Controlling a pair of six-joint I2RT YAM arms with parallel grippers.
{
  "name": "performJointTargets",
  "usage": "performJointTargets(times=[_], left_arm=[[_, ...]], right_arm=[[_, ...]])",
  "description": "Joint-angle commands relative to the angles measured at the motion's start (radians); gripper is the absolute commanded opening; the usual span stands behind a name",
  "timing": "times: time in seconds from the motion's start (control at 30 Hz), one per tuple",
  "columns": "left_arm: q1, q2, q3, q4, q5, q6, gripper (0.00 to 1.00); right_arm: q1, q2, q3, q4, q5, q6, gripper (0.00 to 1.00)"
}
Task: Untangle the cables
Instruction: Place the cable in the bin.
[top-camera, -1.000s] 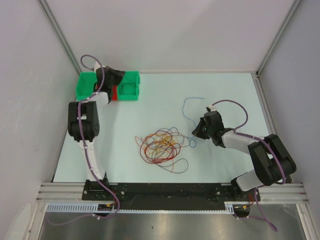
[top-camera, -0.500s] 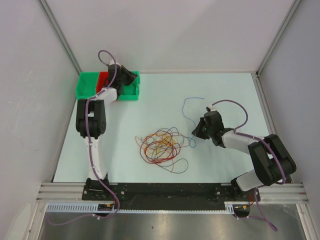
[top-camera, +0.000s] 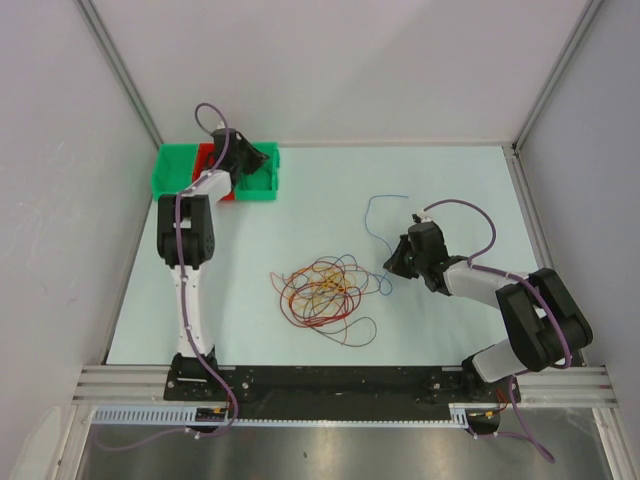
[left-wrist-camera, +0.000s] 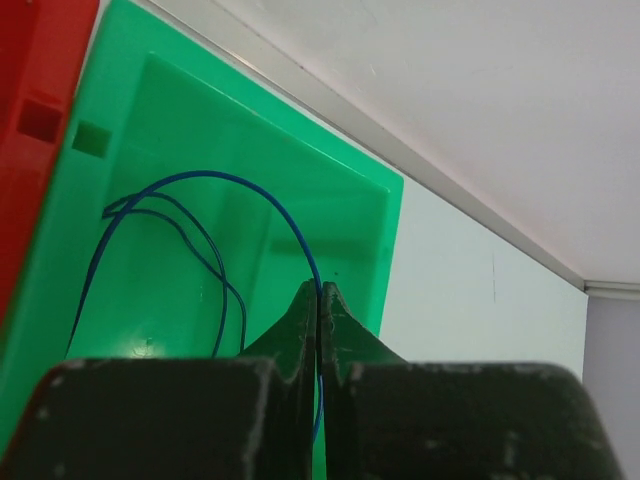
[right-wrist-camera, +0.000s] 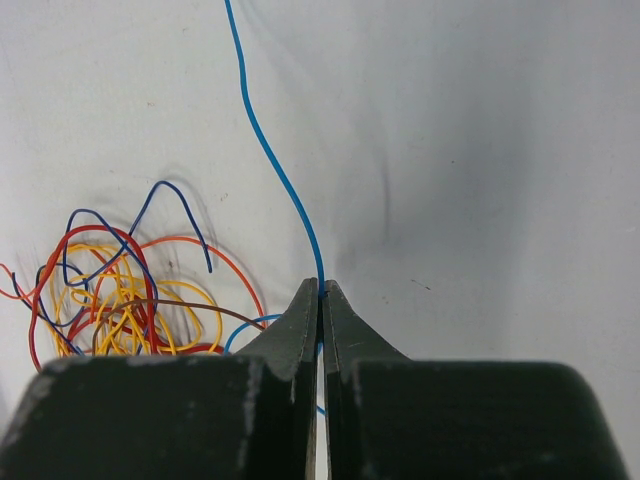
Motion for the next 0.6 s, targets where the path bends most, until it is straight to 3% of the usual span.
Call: performJointTargets(times=[0.0,0.07,0.2,0.3,0.57], left_arm=[[0.0,0.034,0.105,-0.076,-0.024,0.037,0.01],[0.0,0.06,0.141,-0.13,0.003,0.048,0.05],[0.0,0.056,0.195,-0.182,0.053,0.068,0.36],[-0.003,0.024,0.197,-0.205,0.051,0.08,0.46],[-0.006,-0.048,0.22,-0.326,-0.05,0.129,0.58]], right_arm=[[-0.005,0.0,0.0,0.033,-0.002,-0.017,0.0],[-0.005,0.0,0.0,0.033,-0.004,-0.017,0.0],[-0.005,0.0,0.0,0.031,-0.002,-0.017,0.0],[-0.005,-0.003,0.0,0.031,-0.002,-0.016,0.0],[-0.004,-0.004,0.0,0.027,0.001,-0.016,0.0]])
